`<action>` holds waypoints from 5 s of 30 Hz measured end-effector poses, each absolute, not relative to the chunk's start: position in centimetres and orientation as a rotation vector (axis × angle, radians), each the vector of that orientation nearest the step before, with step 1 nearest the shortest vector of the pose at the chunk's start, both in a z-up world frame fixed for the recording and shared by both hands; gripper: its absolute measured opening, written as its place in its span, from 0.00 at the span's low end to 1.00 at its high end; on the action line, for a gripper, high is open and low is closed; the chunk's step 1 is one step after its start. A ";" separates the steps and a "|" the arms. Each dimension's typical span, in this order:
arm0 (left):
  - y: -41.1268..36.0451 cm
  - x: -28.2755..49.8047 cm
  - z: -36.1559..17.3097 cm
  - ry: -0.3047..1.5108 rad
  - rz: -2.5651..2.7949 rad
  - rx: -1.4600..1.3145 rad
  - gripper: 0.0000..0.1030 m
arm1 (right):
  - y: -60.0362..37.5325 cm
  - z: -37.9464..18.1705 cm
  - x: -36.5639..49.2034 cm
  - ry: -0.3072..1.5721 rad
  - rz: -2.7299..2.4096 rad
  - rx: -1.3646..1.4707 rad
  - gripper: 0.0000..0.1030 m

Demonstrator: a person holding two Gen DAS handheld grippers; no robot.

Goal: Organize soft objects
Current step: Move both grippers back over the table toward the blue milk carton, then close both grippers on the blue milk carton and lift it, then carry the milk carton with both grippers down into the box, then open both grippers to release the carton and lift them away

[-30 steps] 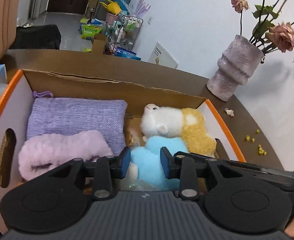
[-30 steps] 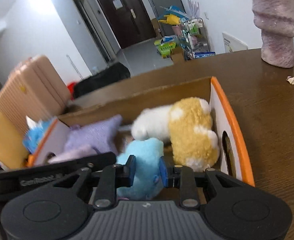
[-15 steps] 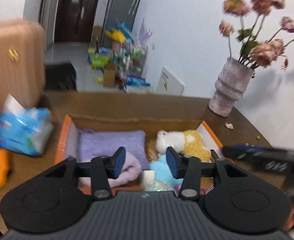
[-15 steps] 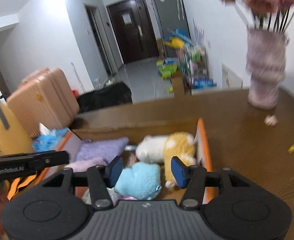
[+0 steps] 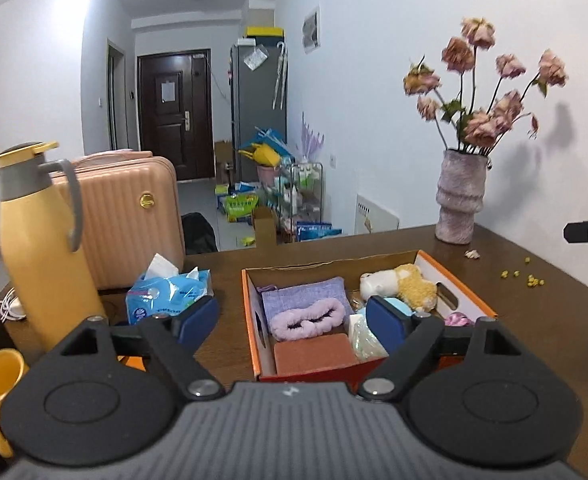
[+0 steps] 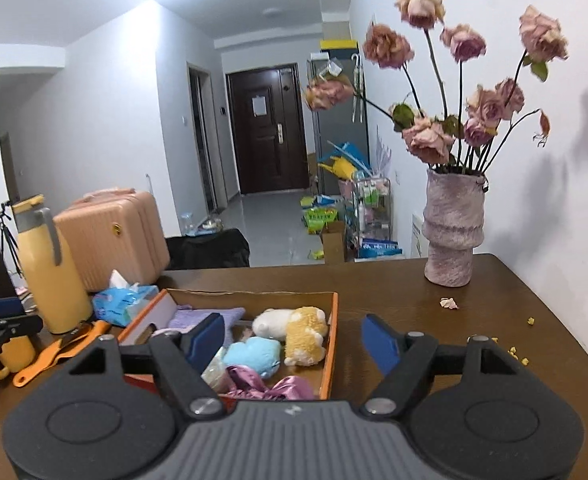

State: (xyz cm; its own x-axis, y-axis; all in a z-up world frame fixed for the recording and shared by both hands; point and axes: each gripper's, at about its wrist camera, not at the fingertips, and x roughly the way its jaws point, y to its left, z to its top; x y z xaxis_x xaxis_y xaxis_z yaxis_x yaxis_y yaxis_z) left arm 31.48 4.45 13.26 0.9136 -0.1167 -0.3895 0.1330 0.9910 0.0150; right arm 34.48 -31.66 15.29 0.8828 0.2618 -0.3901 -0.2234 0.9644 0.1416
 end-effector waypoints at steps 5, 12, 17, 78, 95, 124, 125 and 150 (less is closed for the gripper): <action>5.1 25.0 10.3 0.358 -0.112 0.059 0.92 | -30.8 12.9 27.9 0.349 0.291 0.125 0.81; 6.0 13.4 2.2 0.332 -0.088 0.047 0.94 | -29.7 4.6 15.8 0.357 0.454 0.250 0.88; 6.9 9.8 0.3 0.367 -0.079 -0.040 0.94 | -28.0 0.5 11.7 0.430 0.438 0.254 0.88; 0.5 21.1 -3.4 0.727 -0.396 -0.421 0.33 | -24.1 -3.6 20.8 0.626 0.413 0.403 0.21; -1.1 24.1 -3.0 0.773 -0.383 -0.443 0.29 | -24.3 -4.0 23.1 0.626 0.426 0.401 0.21; -7.9 54.0 -1.2 0.814 -0.450 -0.354 0.27 | -23.3 -0.6 53.1 0.658 0.173 -0.149 0.09; -7.8 54.0 -1.2 0.822 -0.449 -0.362 0.28 | -23.4 -0.4 52.8 0.657 0.177 -0.143 0.10; 5.1 35.0 12.2 0.269 -0.083 -0.042 0.91 | -23.6 12.7 37.7 0.277 0.269 -0.033 0.89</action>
State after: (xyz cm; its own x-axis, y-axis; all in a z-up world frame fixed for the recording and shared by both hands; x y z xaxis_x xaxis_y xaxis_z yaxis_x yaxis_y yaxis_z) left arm 35.05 5.06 12.18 0.9608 -0.0872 -0.2633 0.0760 0.9957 -0.0524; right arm 37.72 -23.60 12.69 0.9262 0.2580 -0.2748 -0.2671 0.9636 0.0043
